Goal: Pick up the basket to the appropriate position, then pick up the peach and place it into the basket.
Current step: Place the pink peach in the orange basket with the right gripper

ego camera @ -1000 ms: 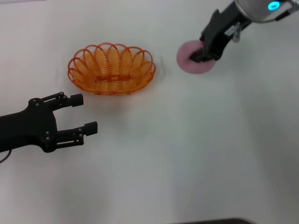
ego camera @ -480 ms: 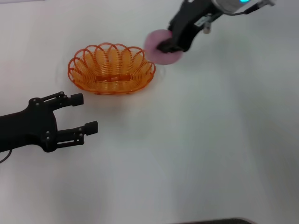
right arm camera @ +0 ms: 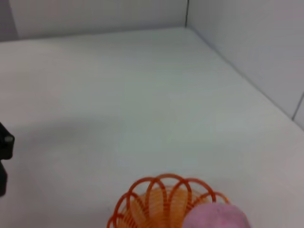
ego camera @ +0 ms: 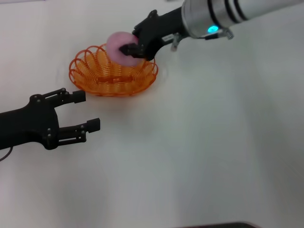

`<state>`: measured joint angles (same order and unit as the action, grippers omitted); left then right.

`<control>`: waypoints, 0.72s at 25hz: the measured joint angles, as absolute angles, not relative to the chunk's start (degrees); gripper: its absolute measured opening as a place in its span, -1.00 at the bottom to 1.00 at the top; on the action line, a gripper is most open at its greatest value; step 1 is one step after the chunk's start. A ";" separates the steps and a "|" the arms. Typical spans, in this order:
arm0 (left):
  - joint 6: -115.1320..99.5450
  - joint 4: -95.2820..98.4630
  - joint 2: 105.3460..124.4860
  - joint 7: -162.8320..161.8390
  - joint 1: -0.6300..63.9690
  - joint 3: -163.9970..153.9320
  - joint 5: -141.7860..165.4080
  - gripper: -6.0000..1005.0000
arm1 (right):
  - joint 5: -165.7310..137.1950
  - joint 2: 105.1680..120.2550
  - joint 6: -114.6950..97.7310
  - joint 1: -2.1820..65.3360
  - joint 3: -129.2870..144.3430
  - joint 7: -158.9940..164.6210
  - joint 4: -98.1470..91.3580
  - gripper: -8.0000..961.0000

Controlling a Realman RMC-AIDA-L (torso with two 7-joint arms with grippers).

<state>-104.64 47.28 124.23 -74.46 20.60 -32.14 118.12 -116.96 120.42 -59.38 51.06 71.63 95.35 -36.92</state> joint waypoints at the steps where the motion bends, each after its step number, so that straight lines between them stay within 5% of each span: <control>1: -104.58 47.28 124.19 -74.47 20.69 -32.10 118.12 0.66 | -113.71 120.50 -57.40 51.07 72.66 92.46 -34.81 -0.49; 18: -103.79 47.28 124.14 -74.53 20.80 -32.32 118.12 0.66 | -83.60 121.29 -46.58 51.85 85.31 73.50 -22.25 -0.34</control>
